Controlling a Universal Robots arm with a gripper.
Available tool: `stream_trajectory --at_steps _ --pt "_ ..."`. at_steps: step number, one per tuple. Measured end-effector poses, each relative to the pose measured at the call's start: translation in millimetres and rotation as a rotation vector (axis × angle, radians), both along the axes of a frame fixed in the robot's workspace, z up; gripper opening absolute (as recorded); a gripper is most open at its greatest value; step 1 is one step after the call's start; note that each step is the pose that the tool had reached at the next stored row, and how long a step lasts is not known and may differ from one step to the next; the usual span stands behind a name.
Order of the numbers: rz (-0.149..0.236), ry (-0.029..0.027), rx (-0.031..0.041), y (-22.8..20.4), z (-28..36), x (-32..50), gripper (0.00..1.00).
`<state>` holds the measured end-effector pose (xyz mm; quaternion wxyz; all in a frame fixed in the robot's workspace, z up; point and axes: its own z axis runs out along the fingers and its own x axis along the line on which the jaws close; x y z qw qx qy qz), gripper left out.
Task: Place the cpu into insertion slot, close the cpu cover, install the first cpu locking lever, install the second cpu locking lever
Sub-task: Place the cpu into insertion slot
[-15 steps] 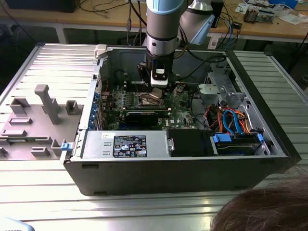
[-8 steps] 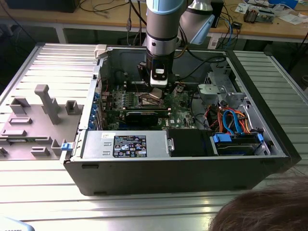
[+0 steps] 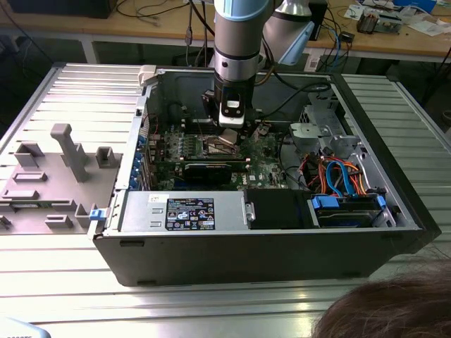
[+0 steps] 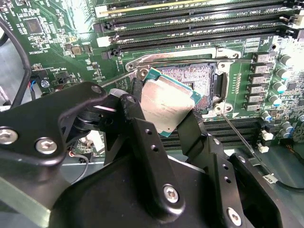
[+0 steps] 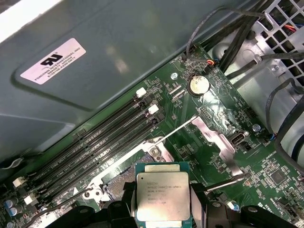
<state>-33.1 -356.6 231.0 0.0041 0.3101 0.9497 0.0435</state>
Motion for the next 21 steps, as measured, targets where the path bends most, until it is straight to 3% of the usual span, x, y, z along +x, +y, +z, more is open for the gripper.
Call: stream_trajectory --at_steps 21 --pt "-0.041 0.0 0.0 0.0 0.0 0.0 0.55"
